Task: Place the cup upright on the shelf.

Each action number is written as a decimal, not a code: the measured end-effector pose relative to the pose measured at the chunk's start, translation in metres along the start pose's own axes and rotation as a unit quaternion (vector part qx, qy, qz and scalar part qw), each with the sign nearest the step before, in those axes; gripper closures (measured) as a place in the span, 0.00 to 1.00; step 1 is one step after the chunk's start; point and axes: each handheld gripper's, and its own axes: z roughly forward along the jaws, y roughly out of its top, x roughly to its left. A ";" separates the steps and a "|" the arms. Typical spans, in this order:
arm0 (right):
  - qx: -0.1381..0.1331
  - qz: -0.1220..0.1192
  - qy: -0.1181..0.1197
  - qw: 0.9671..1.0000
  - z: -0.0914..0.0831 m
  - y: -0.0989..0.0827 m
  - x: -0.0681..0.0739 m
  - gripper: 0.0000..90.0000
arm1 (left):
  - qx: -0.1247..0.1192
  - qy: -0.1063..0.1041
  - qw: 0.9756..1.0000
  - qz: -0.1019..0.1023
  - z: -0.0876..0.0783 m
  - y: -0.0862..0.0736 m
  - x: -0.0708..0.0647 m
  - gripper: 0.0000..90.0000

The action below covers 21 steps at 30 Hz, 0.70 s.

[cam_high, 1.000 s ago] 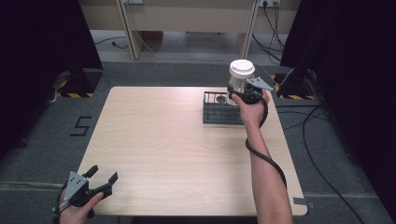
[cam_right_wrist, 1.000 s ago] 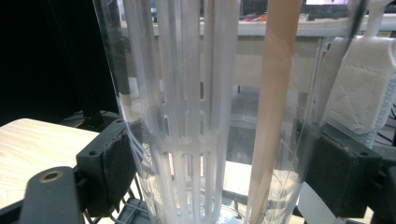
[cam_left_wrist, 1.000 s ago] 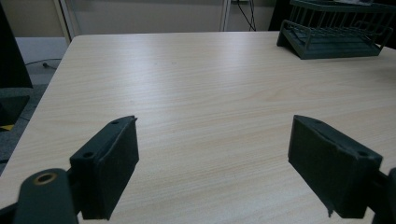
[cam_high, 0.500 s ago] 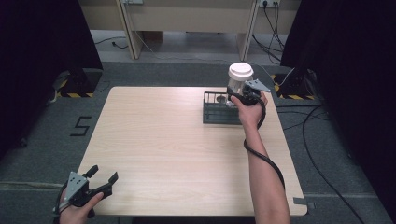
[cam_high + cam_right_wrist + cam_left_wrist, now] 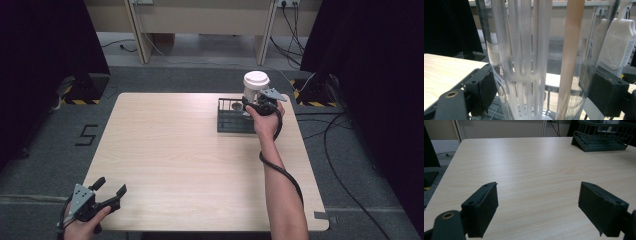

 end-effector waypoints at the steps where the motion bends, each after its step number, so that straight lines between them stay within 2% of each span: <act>1: 0.001 -0.001 -0.002 1.000 0.001 -0.001 0.000 0.20 | -0.001 0.000 1.000 0.000 0.000 0.000 0.000 0.17; 7: 0.011 -0.001 -0.008 1.000 0.005 -0.008 0.001 0.20 | -0.001 -0.001 1.000 -0.001 0.000 0.000 0.000 0.17; 21: 0.010 0.003 -0.011 1.000 0.007 -0.013 0.002 0.19 | -0.001 -0.002 1.000 0.001 0.000 0.000 0.000 0.17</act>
